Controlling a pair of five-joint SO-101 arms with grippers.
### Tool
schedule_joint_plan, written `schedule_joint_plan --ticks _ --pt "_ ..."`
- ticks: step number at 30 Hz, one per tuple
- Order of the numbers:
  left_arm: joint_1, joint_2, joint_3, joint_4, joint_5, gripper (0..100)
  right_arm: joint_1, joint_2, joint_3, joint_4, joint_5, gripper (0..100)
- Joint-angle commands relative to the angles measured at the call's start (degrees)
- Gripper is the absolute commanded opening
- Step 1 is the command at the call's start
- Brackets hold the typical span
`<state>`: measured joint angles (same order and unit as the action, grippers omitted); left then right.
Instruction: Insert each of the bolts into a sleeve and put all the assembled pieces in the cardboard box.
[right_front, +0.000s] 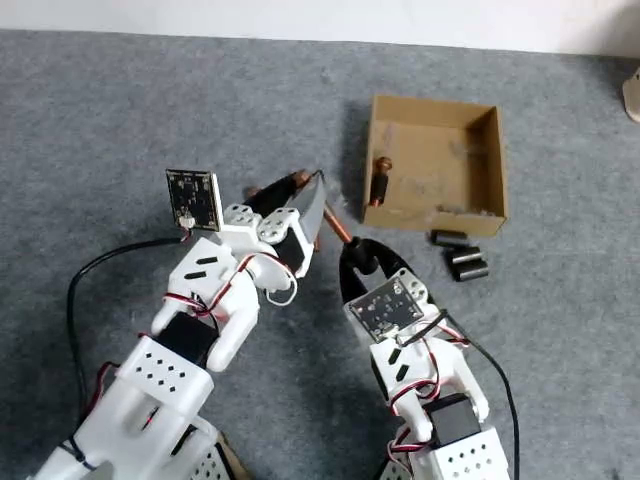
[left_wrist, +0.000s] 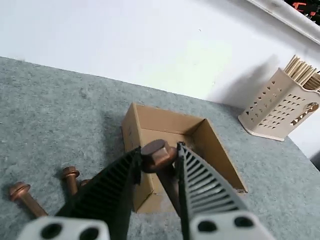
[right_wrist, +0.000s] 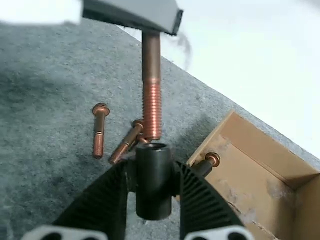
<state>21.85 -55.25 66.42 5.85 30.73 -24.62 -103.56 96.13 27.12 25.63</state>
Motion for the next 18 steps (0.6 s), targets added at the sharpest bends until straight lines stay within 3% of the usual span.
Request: schedule_joint_plan --ticks 1,18 --pt "-0.1 -1.2 0.0 -1.7 -0.3 0 -0.4 -1.1 8.9 -1.4 -0.3 0.5" --pt "7.4 -1.2 2.9 -1.5 -0.6 0 -2.6 -1.1 8.9 -2.4 -0.6 0.5"
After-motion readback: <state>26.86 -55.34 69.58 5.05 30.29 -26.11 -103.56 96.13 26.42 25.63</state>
